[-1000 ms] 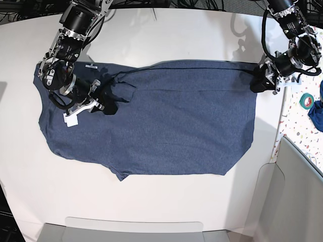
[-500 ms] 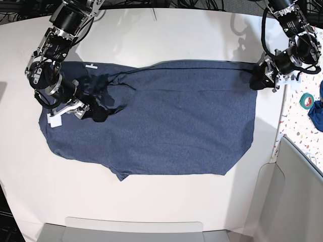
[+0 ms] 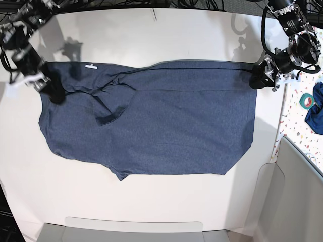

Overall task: Layout the t-shirt on the table in an organized manner, then fold the t-shirt properly
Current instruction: 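Pull the grasped shirt corner outward with the right gripper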

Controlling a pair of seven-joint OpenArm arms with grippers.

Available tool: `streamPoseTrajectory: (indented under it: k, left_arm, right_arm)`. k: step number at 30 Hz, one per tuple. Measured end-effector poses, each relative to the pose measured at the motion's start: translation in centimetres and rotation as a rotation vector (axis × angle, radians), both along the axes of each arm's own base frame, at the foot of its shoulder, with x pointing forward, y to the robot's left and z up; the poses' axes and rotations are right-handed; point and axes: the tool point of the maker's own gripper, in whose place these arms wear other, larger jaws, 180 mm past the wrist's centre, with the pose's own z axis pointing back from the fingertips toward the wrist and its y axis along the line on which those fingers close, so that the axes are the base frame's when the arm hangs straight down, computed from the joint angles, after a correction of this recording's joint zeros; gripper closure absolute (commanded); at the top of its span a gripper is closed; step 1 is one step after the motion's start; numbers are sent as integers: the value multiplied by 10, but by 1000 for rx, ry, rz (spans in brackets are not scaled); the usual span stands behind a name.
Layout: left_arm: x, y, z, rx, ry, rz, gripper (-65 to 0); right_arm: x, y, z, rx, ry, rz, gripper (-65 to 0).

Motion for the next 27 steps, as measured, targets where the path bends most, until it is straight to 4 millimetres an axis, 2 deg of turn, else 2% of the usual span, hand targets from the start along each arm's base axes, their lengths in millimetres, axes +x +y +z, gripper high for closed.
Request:
streamPoseTrajectory:
  k: [4,6,10,15,27]
  left_arm:
    - [0,0,0,0,1,0,-199]
    - [0,0,0,0,0,0,-199]
    - [0,-1,0,-3,0,0,-199]
    - [-1,-1,-1,-3,2,1,-199]
    - [-7,-1,-4,-3,16,1,-199]
  right_arm:
    - [-56,-46,-11,-2,68,-160,-548]
    - [-72,-56,-19,49,77,-208,-549]
    - [-85,-57,-64,195,165,-262,-549]
    - [-60,-58,-74,358,81,-300,-549]
    - [-32,-58,-75,343,70,-297,-545]
